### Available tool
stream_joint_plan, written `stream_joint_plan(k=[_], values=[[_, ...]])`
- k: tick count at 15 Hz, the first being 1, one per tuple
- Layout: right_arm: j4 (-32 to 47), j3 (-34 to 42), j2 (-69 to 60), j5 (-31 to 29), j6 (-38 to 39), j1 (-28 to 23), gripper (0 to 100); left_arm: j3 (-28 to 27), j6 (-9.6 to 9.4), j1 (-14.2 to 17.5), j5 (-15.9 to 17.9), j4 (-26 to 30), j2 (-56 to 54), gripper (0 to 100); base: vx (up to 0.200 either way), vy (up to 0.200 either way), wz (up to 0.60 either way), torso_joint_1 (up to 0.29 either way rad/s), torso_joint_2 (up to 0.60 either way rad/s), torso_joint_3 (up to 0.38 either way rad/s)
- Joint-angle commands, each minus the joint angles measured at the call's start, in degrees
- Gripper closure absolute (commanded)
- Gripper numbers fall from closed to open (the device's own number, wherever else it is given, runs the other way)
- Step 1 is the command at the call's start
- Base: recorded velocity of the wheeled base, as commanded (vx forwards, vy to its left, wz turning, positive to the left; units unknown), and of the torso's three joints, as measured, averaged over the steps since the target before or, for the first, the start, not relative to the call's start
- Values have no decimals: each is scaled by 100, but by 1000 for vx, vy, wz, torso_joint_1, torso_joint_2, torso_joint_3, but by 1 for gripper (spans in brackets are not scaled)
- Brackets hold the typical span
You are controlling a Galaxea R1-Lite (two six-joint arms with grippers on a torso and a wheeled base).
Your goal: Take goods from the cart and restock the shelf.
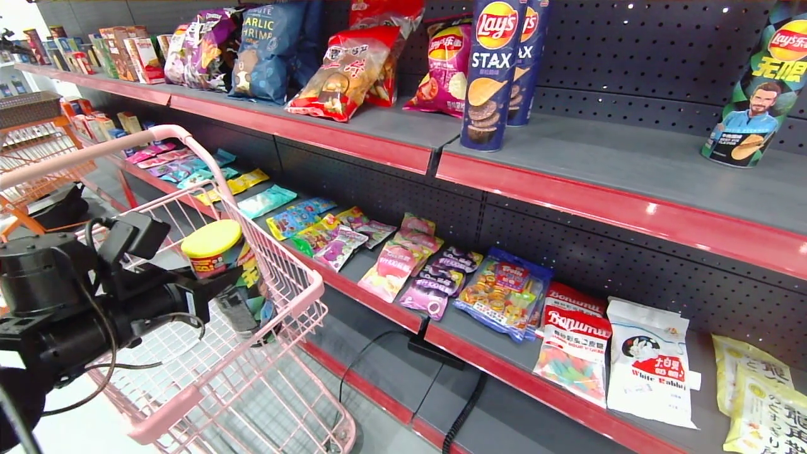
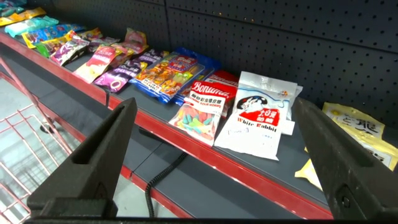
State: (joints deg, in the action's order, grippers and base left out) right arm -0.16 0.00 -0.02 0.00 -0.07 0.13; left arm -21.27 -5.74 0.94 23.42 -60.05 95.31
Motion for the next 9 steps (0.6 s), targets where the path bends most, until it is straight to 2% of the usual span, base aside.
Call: stream_joint_plan(k=[1,3,4,6,7,8,9], values=[[-2,0,2,0,7,4,0,378,3,3,-153,213,-1216,100,0,0,0,0,0,0],[-2,0,2,0,7,4,0,369,3,3,-725,1022,-2192,100,0,0,0,0,0,0],[-2,0,2,9,7,4,0,308,3,3,-909,1654,-2754,100,0,0,0,0,0,0],[-2,0,2,0,7,4,0,-35,12,3,-1129,3404,-3993,100,0,0,0,0,0,0],[-2,-9,2,9,7,4,0,-395,12,3,-1454,4564,-4582,100,0,0,0,0,0,0],[-2,0,2,9,7,4,0,-633,38,3,-1621,5346,-4952,100,0,0,0,0,0,0],[-2,0,2,9,7,4,0,-879,144,3,-1683,6172,-5435,100,0,0,0,0,0,0]])
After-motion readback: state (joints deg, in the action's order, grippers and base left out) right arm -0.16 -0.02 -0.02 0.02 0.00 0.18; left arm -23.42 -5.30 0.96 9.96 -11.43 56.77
